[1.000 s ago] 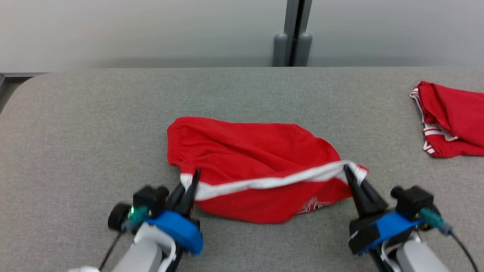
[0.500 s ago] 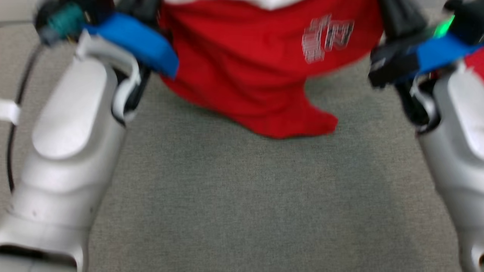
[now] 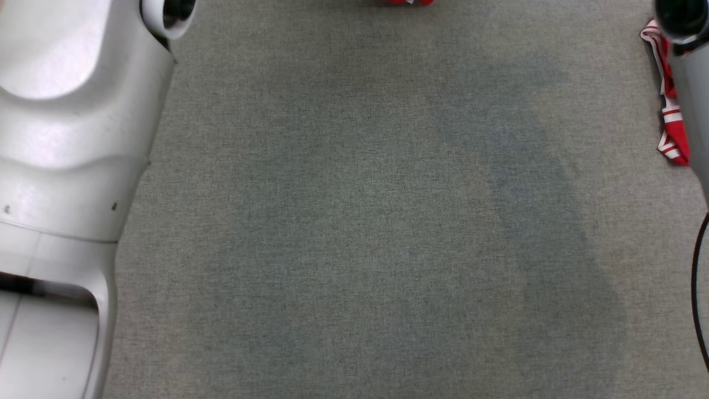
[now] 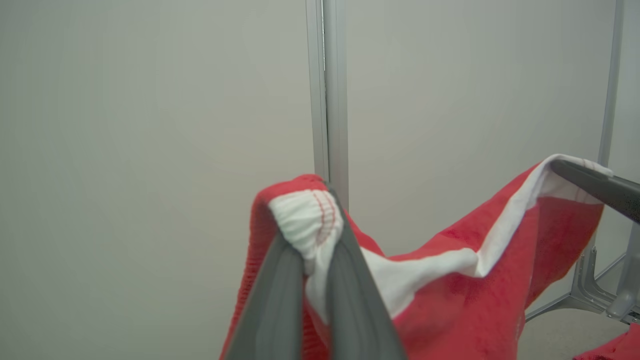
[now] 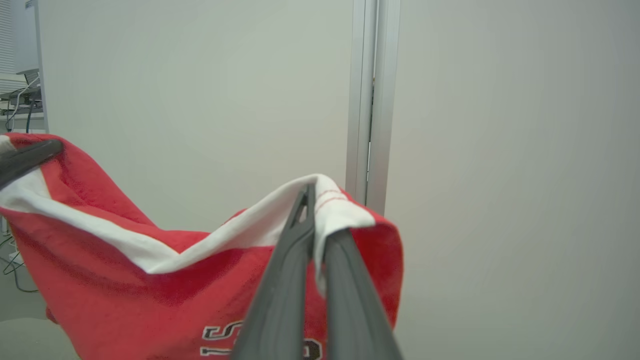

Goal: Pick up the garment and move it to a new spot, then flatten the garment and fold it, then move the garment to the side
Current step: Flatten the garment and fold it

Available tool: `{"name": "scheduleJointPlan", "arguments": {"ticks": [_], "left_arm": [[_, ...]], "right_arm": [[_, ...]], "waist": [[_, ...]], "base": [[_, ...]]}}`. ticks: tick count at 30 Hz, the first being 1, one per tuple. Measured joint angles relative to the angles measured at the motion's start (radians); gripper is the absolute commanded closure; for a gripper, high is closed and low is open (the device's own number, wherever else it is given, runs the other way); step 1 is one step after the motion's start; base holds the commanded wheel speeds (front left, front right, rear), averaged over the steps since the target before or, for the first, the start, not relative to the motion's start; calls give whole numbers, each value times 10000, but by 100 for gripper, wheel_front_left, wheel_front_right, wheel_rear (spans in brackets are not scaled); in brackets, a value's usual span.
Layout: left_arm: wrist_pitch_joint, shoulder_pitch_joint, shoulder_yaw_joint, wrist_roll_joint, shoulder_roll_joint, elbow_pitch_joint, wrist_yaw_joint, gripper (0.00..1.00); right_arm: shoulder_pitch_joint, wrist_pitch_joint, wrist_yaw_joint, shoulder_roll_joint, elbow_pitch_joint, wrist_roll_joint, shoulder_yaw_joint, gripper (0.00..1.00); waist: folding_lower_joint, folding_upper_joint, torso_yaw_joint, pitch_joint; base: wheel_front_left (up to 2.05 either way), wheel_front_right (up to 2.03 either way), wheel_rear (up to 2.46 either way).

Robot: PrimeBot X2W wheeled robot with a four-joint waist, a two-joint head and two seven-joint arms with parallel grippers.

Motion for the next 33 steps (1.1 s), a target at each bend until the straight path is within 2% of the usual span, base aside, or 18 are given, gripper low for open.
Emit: {"name": "scheduleJointPlan", "arguments": {"ticks": [4,9,12,18,23,28,33], "left_arm": [[-291,768,-353,-249,-15,251,0,100],[-568,2743,-466,-460,21,328,17,100],[-614,4146,-376,-558,27,79,128,100],[-642,6942,27,-546,84,-1200,575,100],[-642,9104,73,-479,-61,-2171,738,100],[-644,10674,113,-439,-35,-2884,932,100],[-644,11846,94,-456,261,-3536,1131,100]], "right_arm": [[795,-132,0,-59,71,385,589,100],[2860,-203,-2,-209,-174,1181,1172,100],[4215,-219,-2,-433,-752,1360,1252,100],[6837,-217,0,-800,-1996,1275,1244,100],[8746,-217,-2,-1114,-2782,1306,1331,100],[10398,-217,0,-1225,-3436,1269,1241,100],[12066,-209,0,-1151,-4146,1093,972,100]], "waist": [[-2,0,19,-43],[-2,0,-1,-230],[-3,0,31,-459],[-4,0,89,-1049],[-5,0,175,-1623],[-5,0,280,-2138],[-5,0,439,-2549]], "base": [[0,0,0],[0,0,0],[0,0,0],[0,0,0],[0,0,0],[0,0,0],[0,0,0]]}}
